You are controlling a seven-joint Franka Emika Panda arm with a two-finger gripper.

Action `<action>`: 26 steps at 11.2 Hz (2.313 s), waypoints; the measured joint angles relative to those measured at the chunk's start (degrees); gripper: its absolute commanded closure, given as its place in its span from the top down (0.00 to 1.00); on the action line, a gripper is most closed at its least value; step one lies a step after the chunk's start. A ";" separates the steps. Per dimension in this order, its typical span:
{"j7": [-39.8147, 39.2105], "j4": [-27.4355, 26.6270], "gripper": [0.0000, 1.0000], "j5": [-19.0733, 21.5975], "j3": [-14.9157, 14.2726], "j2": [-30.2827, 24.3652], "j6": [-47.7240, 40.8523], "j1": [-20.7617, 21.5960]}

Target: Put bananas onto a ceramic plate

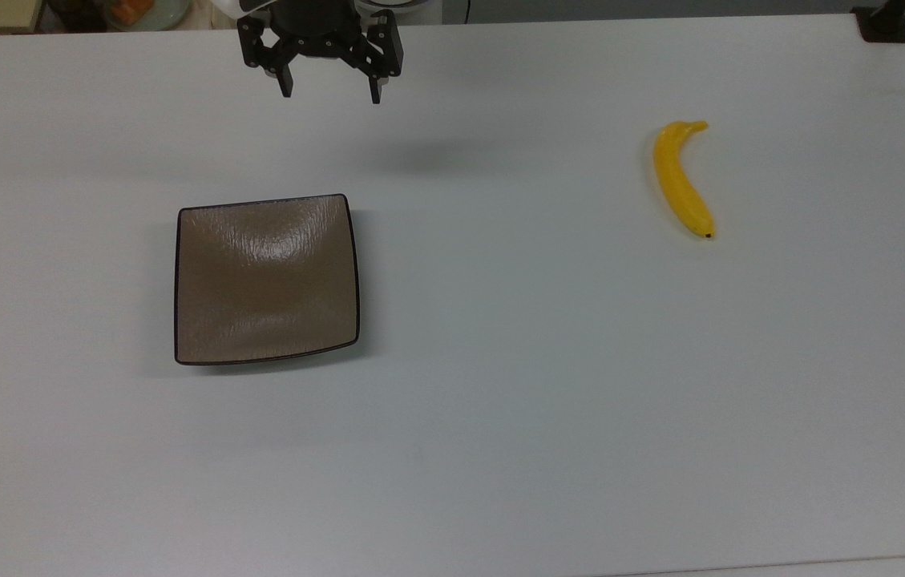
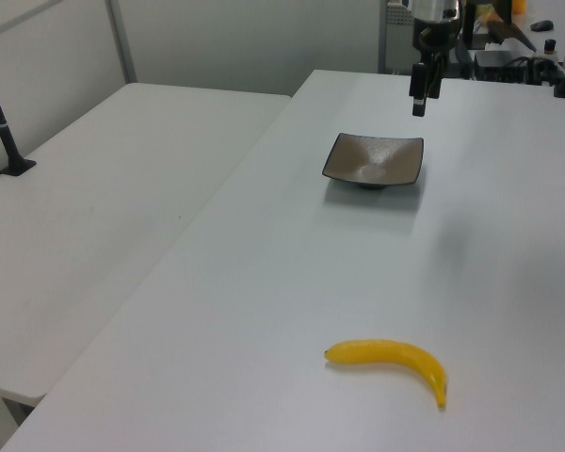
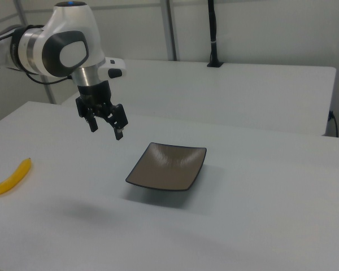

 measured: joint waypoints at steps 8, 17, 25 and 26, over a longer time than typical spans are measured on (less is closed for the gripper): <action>-0.39 0.00 1.00 0.00 -0.04 0.00 0.00 0.08; -0.54 -0.27 1.00 0.00 -0.03 0.07 0.00 0.88; -0.48 -1.37 1.00 0.00 1.98 2.24 0.02 3.51; 0.52 -1.67 1.00 0.01 3.10 2.58 0.55 3.62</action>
